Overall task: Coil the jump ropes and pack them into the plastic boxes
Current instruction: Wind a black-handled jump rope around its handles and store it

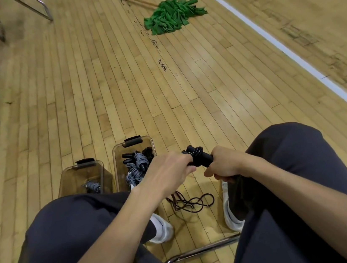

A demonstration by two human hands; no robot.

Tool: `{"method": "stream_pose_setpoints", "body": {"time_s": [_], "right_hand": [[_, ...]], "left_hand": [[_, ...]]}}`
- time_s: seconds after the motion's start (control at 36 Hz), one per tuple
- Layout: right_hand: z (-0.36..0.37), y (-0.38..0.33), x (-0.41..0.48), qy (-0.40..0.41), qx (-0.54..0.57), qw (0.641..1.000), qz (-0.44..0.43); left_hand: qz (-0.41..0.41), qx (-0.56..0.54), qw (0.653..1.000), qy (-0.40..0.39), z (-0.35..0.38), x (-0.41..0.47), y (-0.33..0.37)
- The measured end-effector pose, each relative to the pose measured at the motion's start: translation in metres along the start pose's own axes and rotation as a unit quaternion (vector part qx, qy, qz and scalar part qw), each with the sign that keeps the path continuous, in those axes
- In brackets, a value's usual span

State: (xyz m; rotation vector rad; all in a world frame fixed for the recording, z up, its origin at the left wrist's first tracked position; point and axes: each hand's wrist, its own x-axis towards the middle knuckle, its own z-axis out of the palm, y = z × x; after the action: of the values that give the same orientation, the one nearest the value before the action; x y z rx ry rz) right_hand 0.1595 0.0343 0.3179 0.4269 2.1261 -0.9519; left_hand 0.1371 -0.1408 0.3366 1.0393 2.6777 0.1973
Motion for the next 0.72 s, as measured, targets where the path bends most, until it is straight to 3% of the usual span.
{"method": "stream_pose_setpoints", "body": {"time_s": [0.17,0.36,0.56,0.72], "right_hand": [[-0.003,0.000,-0.008,-0.069,-0.050,0.996,0.013],[-0.003,0.000,-0.025,-0.166,-0.106,0.980,-0.008],[-0.011,0.005,-0.036,-0.235,-0.116,0.963,-0.063],[-0.016,0.008,-0.047,-0.285,-0.047,0.950,-0.120]], "left_hand": [[0.038,-0.043,0.998,0.028,-0.009,-0.002,0.000],[0.036,-0.146,0.989,-0.012,-0.008,-0.003,-0.007],[-0.018,-0.349,0.934,-0.080,-0.011,0.002,-0.008],[0.002,-0.472,0.873,-0.126,-0.023,0.005,-0.006]]}}
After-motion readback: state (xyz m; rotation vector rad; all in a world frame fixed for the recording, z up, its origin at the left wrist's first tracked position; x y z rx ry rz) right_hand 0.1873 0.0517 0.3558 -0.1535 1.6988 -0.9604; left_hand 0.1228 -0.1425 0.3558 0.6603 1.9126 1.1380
